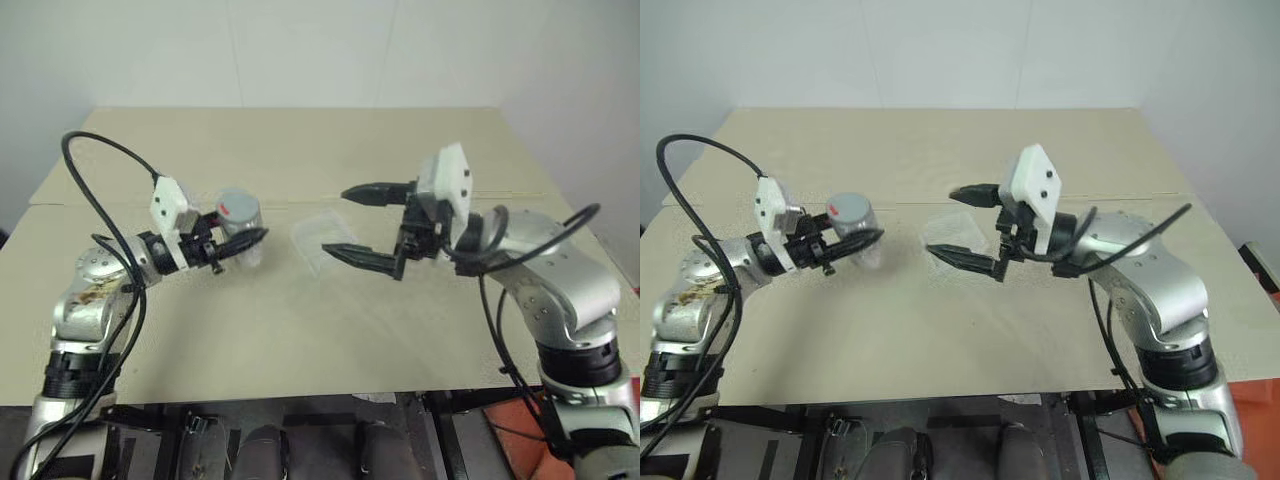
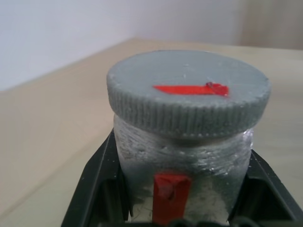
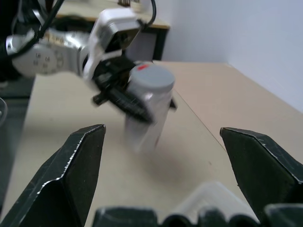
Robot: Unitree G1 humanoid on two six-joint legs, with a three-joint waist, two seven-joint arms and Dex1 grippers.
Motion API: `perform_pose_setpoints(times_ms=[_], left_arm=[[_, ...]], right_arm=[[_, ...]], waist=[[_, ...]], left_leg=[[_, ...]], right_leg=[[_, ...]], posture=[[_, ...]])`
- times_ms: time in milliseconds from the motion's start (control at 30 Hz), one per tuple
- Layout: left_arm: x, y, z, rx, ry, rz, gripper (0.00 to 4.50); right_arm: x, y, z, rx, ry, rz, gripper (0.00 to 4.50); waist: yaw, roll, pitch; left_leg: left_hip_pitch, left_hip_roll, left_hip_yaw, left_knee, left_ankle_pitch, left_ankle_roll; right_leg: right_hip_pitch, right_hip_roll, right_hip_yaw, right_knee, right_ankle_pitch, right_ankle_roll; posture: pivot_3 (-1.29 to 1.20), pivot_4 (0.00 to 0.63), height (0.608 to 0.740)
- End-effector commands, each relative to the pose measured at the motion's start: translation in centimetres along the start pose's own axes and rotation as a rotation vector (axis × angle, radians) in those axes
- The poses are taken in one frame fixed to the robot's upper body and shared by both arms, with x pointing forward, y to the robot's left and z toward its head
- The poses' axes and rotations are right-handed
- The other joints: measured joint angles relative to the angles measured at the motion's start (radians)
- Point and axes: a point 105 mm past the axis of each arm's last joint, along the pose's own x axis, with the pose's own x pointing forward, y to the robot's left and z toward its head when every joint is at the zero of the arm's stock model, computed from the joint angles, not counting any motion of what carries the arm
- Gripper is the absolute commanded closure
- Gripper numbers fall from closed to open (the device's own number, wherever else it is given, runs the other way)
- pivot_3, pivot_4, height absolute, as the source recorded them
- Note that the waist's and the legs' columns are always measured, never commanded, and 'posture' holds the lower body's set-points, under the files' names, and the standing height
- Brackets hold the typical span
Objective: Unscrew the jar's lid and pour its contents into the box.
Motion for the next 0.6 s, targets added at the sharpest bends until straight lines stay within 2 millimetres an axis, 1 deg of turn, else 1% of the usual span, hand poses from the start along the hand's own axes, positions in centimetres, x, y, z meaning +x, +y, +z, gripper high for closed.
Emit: perform_pose_setpoints(times_ms=[33, 167, 300, 467, 600], left_arm=[[0.6, -1.3, 1.8, 0.033, -0.06, -0.115, 2.51], [1.6, -1.5, 1.7, 0.037, -0.067, -0.179, 2.51], [2.6, -1.7, 1.8, 0.049, -0.08, -0.236, 2.51], [3.2, -1.8, 1.9, 0.054, -0.085, -0.273, 2.51], [3.3, -1.7, 1.7, 0.047, -0.083, -0.279, 2.51]], right_arm=[[1.4, 0.5, 0.9, 0.02, -0.001, 0.022, 0.0], [3.1, 1.2, 1.1, 0.043, 0.027, 0.053, 0.0], [4.5, 1.4, 1.0, 0.052, 0.062, 0.047, 0.0], [5.3, 1.1, 0.8, 0.043, 0.088, 0.02, 0.0], [5.5, 1.4, 0.7, 0.036, 0.09, 0.03, 0.0]], waist=[[0.001, 0.0, 0.0], [0.003, 0.0, 0.0], [-0.001, 0.0, 0.0], [-0.005, 0.0, 0.0], [-0.007, 0.0, 0.0]], left_leg=[[0.0, 0.0, 0.0, 0.0, 0.0, 0.0], [-0.001, -0.001, 0.0, 0.0, 0.0, 0.0], [-0.001, -0.001, 0.0, 0.0, 0.0, 0.0], [-0.003, -0.001, 0.0, 0.0, 0.0, 0.0], [-0.005, -0.001, 0.0, 0.0, 0.0, 0.0]], right_leg=[[0.0, 0.0, 0.0, 0.0, 0.0, 0.0], [0.0, 0.0, 0.0, 0.0, 0.0, 0.0], [0.0, 0.0, 0.0, 0.001, 0.0, 0.0], [-0.001, 0.0, 0.0, 0.002, 0.0, 0.0], [-0.003, 0.0, -0.001, 0.003, 0.0, 0.0]], posture=[[0.0, 0.15, 0.74], [0.0, 0.15, 0.74], [0.0, 0.15, 0.74], [0.0, 0.15, 0.74], [0.0, 0.15, 0.74]])
